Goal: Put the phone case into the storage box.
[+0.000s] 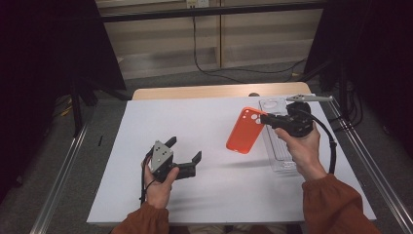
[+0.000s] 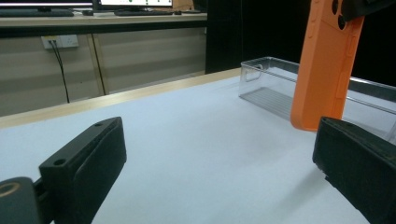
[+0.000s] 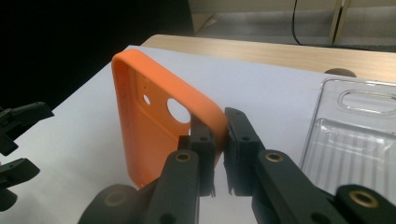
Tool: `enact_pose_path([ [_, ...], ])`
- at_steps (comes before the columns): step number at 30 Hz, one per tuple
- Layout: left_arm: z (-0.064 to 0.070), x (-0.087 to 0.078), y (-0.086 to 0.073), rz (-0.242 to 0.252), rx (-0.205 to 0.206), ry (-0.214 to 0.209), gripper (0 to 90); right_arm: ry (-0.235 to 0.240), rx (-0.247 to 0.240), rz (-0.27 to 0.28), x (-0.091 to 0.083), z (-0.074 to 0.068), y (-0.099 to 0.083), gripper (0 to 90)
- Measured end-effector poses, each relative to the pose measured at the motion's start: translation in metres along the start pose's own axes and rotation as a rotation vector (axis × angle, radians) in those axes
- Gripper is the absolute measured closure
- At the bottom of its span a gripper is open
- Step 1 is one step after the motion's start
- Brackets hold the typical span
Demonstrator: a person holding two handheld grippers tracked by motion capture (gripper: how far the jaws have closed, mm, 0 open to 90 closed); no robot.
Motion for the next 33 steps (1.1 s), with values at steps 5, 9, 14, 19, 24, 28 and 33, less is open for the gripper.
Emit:
enact_pose_path([
  [5, -0.014, -0.008, -0.007, 0.001, -0.024, 0.04, 2.4, -0.018, -0.013, 0.016, -0.008, 0.005, 0.003, 82.6],
  [9, -0.022, -0.014, -0.011, 0.002, -0.051, 0.064, 3.6, -0.031, -0.014, 0.018, -0.01, 0.012, 0.003, 82.6],
  [14, -0.024, -0.02, -0.013, 0.004, -0.029, 0.067, 3.5, -0.044, -0.019, 0.039, -0.016, 0.017, 0.007, 82.6],
  [19, -0.028, -0.027, -0.014, 0.02, -0.046, 0.062, 3.6, -0.066, -0.032, 0.057, -0.022, 0.024, 0.011, 82.7],
  [24, -0.036, -0.034, -0.017, 0.015, -0.054, 0.077, 3.7, -0.083, -0.042, 0.068, -0.026, 0.03, 0.014, 82.7],
  [28, -0.04, -0.04, -0.023, 0.011, -0.063, 0.09, 3.8, -0.101, -0.043, 0.078, -0.029, 0.036, 0.018, 82.7],
  [33, -0.046, -0.043, -0.026, 0.011, -0.077, 0.1, 3.8, -0.128, -0.062, 0.089, -0.031, 0.041, 0.024, 82.7],
])
Point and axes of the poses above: each handheld gripper's, and its own axes: x roughly forward along the jaws, y roughly out of its top, z roughly to its right, the point moved 9 cm from there along x, roughly forward along the jaws, and after that the axes turned 14 degrees about -z, right-handed, at the moved point
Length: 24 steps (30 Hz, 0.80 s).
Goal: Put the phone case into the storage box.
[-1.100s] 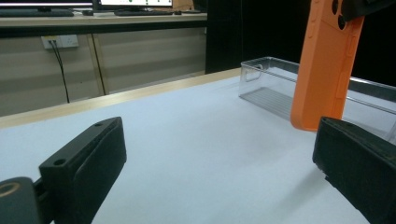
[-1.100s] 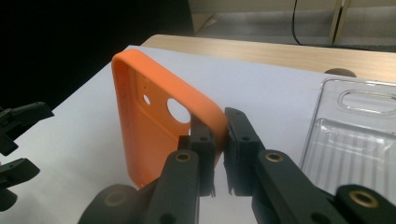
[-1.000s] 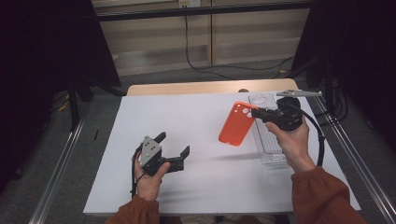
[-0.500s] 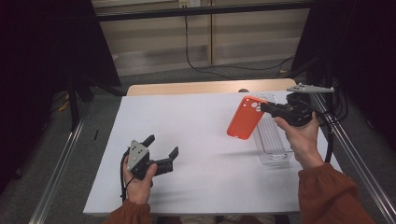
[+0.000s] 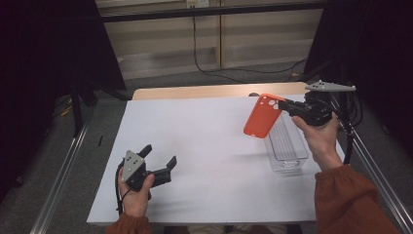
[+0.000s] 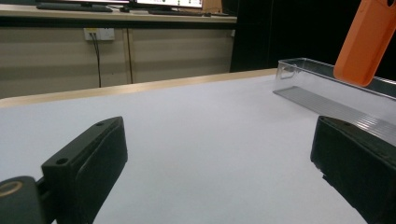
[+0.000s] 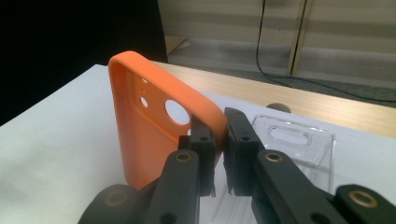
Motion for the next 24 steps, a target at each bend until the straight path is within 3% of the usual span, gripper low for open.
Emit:
enact_pose_path([
  [10, -0.008, -0.005, -0.005, 0.004, -0.016, 0.017, 3.7, -0.04, -0.017, 0.025, -0.001, 0.017, 0.01, 82.8],
  [16, -0.011, -0.011, -0.014, -0.014, -0.003, 0.026, 3.6, -0.071, -0.028, 0.043, -0.005, 0.028, 0.017, 82.8],
  [18, -0.014, -0.012, -0.017, -0.021, -0.015, 0.033, 3.7, -0.084, -0.029, 0.049, -0.006, 0.032, 0.02, 82.7],
  [24, -0.015, -0.014, -0.014, -0.011, -0.014, 0.036, 3.8, -0.128, -0.057, 0.057, -0.01, 0.043, 0.028, 82.8],
])
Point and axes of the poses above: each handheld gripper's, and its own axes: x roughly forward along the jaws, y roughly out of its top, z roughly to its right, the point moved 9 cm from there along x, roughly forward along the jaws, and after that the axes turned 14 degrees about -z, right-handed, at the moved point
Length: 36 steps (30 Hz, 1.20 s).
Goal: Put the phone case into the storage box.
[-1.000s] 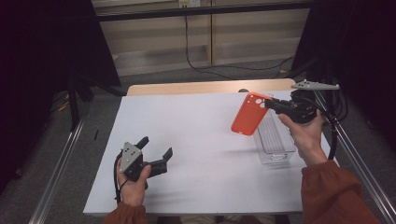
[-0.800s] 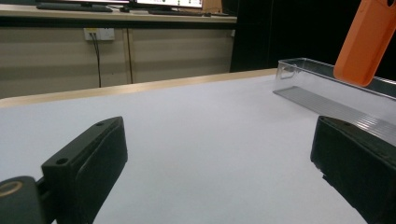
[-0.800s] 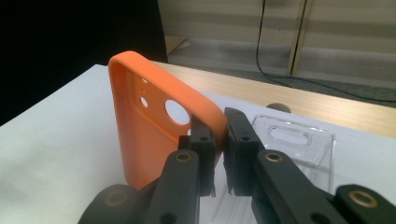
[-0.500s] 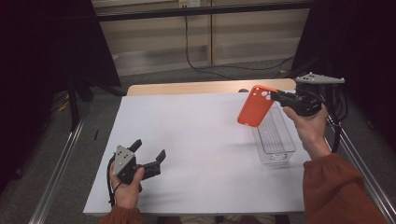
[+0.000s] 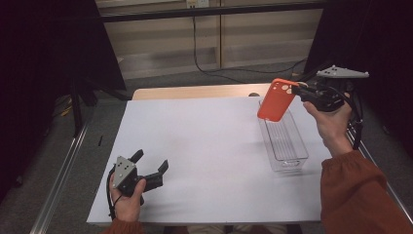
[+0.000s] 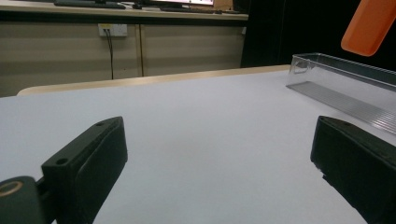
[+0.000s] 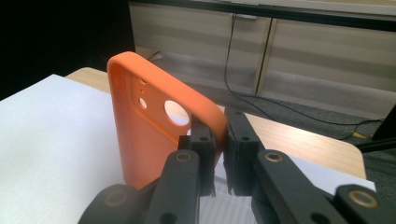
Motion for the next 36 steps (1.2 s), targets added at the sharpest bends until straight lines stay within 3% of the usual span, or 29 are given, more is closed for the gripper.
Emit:
enact_pose_path([
  [9, 0.0, -0.001, -0.001, -0.001, -0.004, -0.003, 3.8, -0.04, 0.011, 0.01, 0.009, 0.02, 0.004, 82.8],
  [26, 0.003, -0.002, -0.001, 0.003, -0.011, -0.005, 3.7, -0.108, -0.024, 0.007, 0.029, 0.044, 0.014, 82.8],
  [36, 0.003, -0.002, -0.002, 0.003, -0.007, -0.003, 3.7, -0.134, -0.067, -0.025, 0.052, 0.042, 0.011, 82.8],
])
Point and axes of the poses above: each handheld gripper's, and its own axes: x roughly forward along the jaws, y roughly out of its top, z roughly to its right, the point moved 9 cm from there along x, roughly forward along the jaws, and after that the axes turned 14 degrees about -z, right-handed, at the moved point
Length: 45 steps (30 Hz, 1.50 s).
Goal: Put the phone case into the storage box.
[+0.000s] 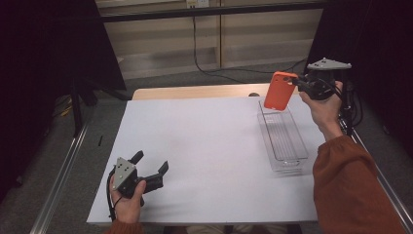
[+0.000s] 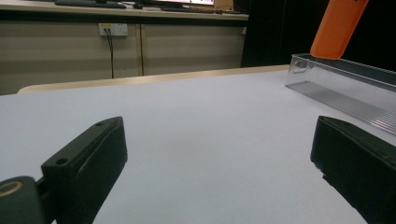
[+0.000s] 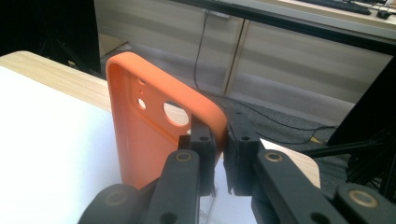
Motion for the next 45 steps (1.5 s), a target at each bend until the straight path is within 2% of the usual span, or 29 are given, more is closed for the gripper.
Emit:
enact_pose_path([
  [9, 0.0, 0.0, 0.0, 0.0, -0.001, -0.001, 3.7, -0.025, -0.008, -0.041, 0.022, 0.003, -0.007, 82.8],
  [22, -0.001, 0.001, -0.001, -0.004, 0.003, -0.002, 3.7, -0.059, -0.054, -0.082, 0.045, -0.003, -0.013, 82.8],
  [34, 0.0, 0.001, 0.0, 0.0, 0.003, 0.0, 3.7, -0.069, -0.067, -0.097, 0.056, -0.008, -0.016, 82.8],
  [45, -0.001, 0.001, -0.001, -0.004, 0.008, 0.002, 3.9, -0.083, -0.06, -0.11, 0.066, -0.005, -0.023, 82.8],
])
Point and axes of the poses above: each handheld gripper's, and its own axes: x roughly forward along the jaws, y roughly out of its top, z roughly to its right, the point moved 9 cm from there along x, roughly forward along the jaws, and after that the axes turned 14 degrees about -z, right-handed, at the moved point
